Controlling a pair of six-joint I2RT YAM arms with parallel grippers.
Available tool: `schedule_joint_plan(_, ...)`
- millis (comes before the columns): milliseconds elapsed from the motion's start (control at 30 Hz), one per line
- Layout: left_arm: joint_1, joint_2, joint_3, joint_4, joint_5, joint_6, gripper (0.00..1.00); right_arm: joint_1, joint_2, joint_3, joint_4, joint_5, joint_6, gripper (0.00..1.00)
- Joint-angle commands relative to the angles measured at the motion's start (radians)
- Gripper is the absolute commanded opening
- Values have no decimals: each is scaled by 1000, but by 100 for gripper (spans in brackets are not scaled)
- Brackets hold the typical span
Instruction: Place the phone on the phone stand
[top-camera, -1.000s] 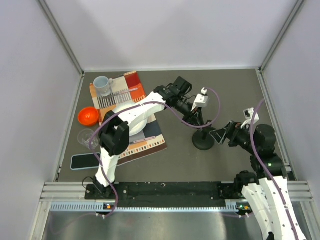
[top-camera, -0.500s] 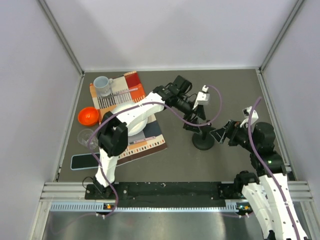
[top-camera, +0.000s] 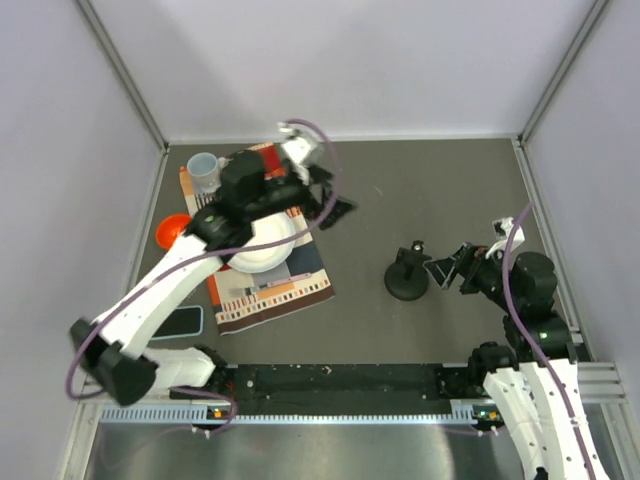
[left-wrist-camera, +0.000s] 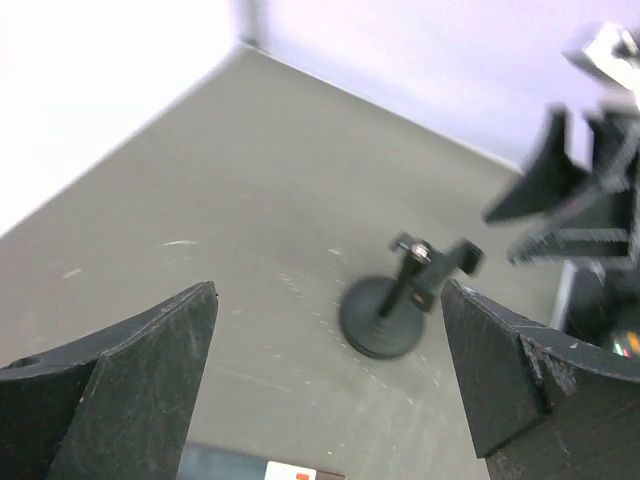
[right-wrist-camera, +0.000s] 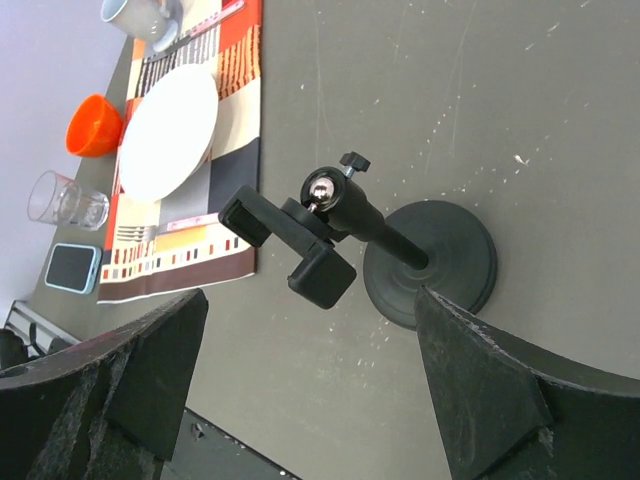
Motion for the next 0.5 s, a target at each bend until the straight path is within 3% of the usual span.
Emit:
schedule_joint_plan(0, 58, -252, -76, -79, -570, -273, 99, 5, -24, 21, 26, -20, -16, 85)
schedule_joint_plan(33, 75, -286, -75, -222, -766, -303, 99, 5, -31, 18, 26, -25, -16, 85)
schedule_joint_plan(167, 208, -467, -84, -521, -1106, -428, 99, 4, -69, 4, 51, -40, -13, 86)
schedule_joint_plan(333, 345, -557, -108, -757, -1323, -606, 99, 74, -90, -12, 69, 4, -8, 86)
schedule_joint_plan(467, 567, -519, -136, -826, -1305, -626, 99, 145, -97, -5, 66, 32, -2, 86)
